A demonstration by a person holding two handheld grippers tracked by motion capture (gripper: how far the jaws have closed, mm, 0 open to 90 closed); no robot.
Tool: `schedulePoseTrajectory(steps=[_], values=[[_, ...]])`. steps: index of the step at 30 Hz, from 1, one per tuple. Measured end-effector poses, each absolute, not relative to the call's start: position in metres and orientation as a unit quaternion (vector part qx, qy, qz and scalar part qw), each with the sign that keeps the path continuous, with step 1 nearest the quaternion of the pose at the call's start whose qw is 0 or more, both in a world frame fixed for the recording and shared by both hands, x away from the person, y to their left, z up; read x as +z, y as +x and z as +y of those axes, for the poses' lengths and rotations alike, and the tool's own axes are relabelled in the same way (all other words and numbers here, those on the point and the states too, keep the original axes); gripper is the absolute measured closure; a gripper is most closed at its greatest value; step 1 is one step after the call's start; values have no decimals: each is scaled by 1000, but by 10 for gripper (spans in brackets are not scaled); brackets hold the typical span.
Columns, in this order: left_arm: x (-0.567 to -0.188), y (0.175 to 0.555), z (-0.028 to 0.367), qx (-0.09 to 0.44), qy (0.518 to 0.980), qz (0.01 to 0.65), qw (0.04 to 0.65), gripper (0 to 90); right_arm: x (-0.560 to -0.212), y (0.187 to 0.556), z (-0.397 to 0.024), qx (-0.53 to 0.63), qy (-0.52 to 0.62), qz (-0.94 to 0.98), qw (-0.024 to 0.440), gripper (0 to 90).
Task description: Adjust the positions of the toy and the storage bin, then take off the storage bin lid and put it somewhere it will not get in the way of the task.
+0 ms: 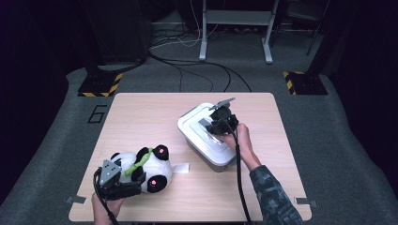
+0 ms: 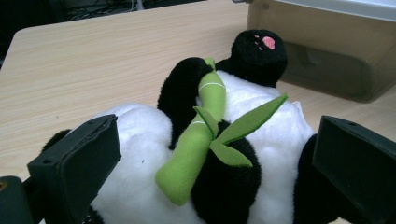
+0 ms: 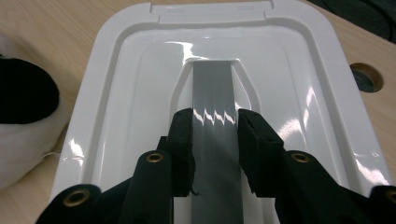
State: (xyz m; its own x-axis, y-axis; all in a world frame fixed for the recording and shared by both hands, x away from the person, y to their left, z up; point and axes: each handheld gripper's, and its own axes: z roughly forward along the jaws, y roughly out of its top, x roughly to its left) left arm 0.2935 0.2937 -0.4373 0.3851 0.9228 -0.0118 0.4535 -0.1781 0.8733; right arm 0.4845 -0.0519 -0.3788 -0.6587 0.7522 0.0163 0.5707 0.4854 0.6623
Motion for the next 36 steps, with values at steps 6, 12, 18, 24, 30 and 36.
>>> schedulePoseTrajectory(steps=[6, 12, 18, 24, 30, 36], values=[[-436, 293, 292, 278, 714, 481, 426, 3, -380, 477, -49, 335, 400, 844, 127, 664], [-436, 294, 291, 277, 716, 478, 427, 3, -380, 469, -44, 338, 404, 840, 127, 664], [-437, 294, 290, 276, 714, 479, 429, 3, -383, 463, -40, 344, 401, 838, 135, 664], [-436, 292, 290, 278, 716, 477, 426, 3, -382, 459, -39, 346, 389, 838, 166, 664], [-434, 291, 291, 280, 713, 480, 427, 3, -370, 457, -43, 362, 386, 830, 176, 665], [-433, 292, 292, 281, 711, 480, 429, 3, -348, 453, -53, 377, 383, 821, 193, 665]])
